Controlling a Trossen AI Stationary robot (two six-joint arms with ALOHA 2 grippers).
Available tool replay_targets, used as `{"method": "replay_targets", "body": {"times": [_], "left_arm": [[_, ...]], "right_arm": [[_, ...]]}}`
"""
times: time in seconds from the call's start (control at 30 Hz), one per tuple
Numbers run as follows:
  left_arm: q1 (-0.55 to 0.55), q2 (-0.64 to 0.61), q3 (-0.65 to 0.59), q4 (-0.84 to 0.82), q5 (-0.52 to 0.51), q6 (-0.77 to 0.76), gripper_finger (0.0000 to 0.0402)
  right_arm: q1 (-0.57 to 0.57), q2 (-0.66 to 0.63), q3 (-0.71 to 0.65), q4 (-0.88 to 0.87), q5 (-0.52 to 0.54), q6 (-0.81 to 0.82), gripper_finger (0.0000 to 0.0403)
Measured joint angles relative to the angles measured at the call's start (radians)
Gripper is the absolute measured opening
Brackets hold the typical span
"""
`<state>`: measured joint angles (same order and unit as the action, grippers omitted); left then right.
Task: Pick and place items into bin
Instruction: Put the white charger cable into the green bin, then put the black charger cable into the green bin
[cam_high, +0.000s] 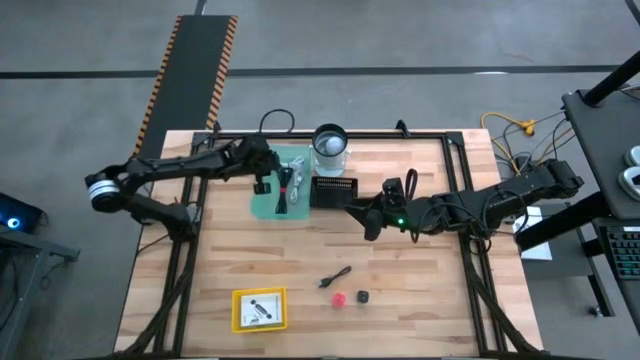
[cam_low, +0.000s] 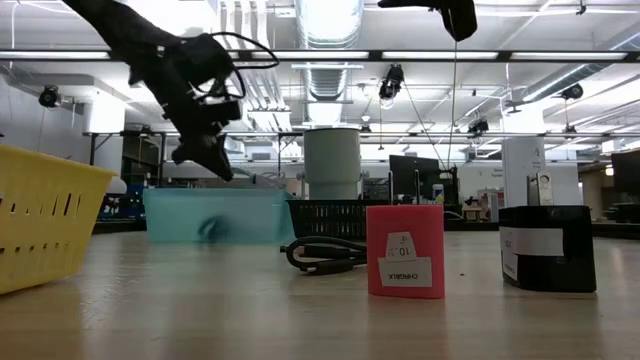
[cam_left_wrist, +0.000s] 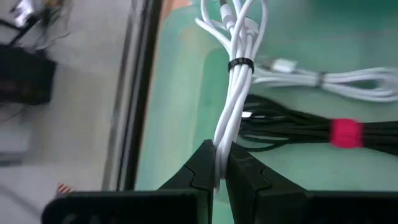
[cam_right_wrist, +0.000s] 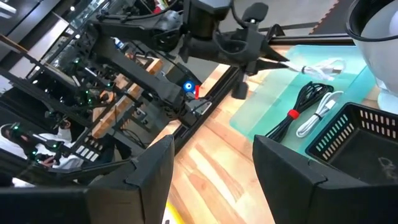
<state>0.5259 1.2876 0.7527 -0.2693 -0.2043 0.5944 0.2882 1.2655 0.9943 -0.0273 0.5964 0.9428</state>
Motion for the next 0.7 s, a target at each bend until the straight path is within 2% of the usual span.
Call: {"method": "replay_targets", "body": {"times": [0.1,0.2,0.5,0.6,0.7], "left_arm": [[0.0,0.032,0.003,0.019,-0.081,0.039,0.0011],[0.003,0.046,0.002,0.019,-0.108,0.094,0.003],[0.007,0.033,0.006,0.084,-0.124,0.096,0.0144],[0.002,0.013,0.014,0.068,-0.124,0.05,0.0179],[-0.007,-0.031,0.024,0.066,-0.093,-0.068,0.02]], "right_arm": [[0.001,0.0,0.0,0.0,0.0,0.0,0.0203],[0.002,0.0,0.0,0.001,-0.004,0.0,0.0203],[0.002,0.0,0.0,0.002,-0.003,0.0,0.0203],[0.002,0.0,0.0,0.002,-0.003,0.0,0.0203],[0.002,0.0,0.0,0.002,-0.003,0.0,0.0203]]}}
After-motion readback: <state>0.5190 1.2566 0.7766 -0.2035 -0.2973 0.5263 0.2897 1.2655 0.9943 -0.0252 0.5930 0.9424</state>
